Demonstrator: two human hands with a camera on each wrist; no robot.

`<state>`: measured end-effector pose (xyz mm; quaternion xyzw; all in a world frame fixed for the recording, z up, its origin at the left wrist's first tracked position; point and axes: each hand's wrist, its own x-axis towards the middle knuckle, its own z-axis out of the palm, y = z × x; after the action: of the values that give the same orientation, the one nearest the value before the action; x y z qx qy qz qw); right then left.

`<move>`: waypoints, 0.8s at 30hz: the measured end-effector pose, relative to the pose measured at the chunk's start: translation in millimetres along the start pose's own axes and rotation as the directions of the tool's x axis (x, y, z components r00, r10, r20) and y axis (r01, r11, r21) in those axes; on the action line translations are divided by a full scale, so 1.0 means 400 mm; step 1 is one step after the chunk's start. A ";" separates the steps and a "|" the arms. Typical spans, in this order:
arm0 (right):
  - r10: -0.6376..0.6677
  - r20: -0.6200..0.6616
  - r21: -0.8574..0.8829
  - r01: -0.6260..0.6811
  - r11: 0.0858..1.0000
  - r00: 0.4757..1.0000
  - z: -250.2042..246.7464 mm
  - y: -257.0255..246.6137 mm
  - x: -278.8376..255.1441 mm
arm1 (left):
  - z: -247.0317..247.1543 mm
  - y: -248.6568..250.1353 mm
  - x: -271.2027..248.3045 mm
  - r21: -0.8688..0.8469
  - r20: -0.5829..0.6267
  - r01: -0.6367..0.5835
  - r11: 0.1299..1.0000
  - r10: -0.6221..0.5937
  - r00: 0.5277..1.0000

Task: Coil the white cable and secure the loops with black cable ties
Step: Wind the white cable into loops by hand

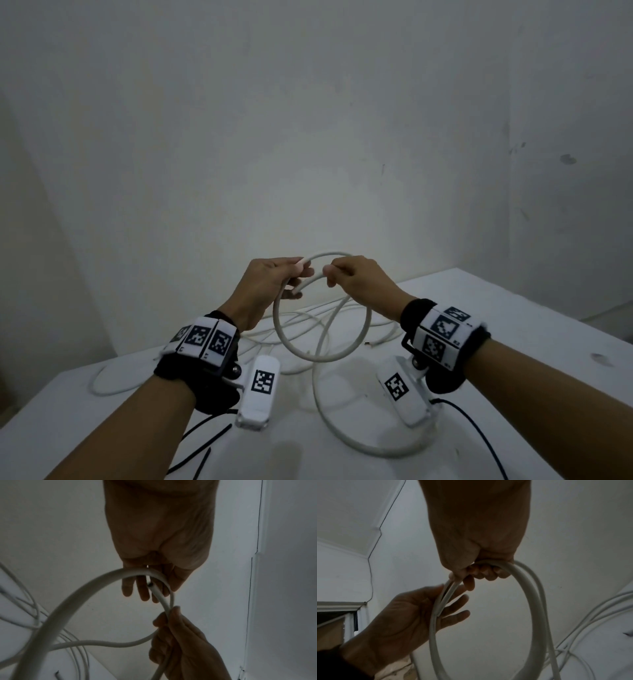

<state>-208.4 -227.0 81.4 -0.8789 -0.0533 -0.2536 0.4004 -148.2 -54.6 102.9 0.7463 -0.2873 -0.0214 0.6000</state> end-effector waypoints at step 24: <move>0.082 -0.109 0.434 -0.027 0.900 0.991 0.027 -0.014 -0.025 | 0.019 0.001 -0.015 -0.120 0.087 0.005 0.993 0.006 0.996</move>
<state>-214.4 -214.2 74.4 -0.7520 -0.0583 -0.2785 0.5946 -156.2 -58.6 99.4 0.7073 -0.3115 -0.0710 0.6306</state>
